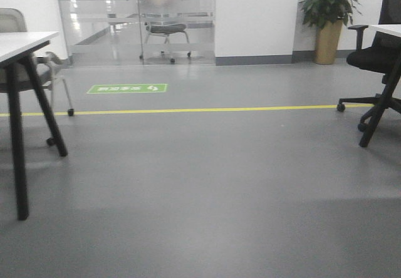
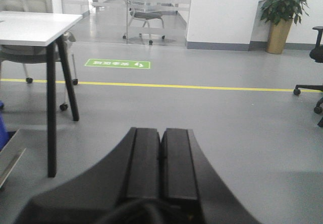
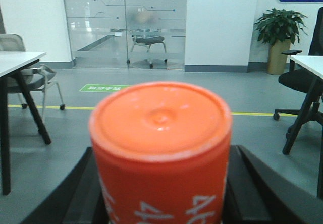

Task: Grab orange capacitor from left shelf to right conveyor
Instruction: 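Drive the base to the red conveyor holding the capacitor in the right gripper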

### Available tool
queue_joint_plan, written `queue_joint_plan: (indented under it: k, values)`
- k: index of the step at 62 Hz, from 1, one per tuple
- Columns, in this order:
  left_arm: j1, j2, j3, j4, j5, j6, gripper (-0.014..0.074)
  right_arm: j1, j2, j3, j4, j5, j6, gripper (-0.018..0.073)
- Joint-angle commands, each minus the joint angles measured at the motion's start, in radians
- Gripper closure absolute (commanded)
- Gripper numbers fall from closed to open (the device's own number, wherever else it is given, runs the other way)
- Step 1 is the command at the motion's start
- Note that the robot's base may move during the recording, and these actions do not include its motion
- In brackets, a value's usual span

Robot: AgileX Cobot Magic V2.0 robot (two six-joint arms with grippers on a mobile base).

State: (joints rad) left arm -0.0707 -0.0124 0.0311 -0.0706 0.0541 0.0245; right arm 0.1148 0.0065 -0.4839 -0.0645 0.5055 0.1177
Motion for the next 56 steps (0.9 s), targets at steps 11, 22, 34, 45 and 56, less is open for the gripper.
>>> queue_joint_plan:
  k: [11,22,34,45,56]
  values:
    - [-0.002,-0.012,-0.004,-0.003,-0.084,0.000,0.0723,0.002,0.016,-0.027,-0.013,-0.085,-0.006,0.0403]
    - [-0.002,-0.012,-0.004,-0.003,-0.084,0.000,0.0723,0.002,0.016,-0.027,-0.013,-0.085,-0.006,0.0403]
    - [-0.002,-0.012,-0.004,-0.003,-0.084,0.000,0.0723,0.002,0.016,-0.027,-0.013,-0.085,-0.006,0.0403]
    - [-0.002,-0.012,-0.004,-0.003,-0.084,0.000,0.0723,0.002,0.016,-0.027,-0.013,-0.085,-0.006,0.0403]
    - [-0.002,-0.012,-0.004,-0.003,-0.084,0.000,0.0723,0.002,0.016,-0.027,-0.013,-0.085,-0.006,0.0403]
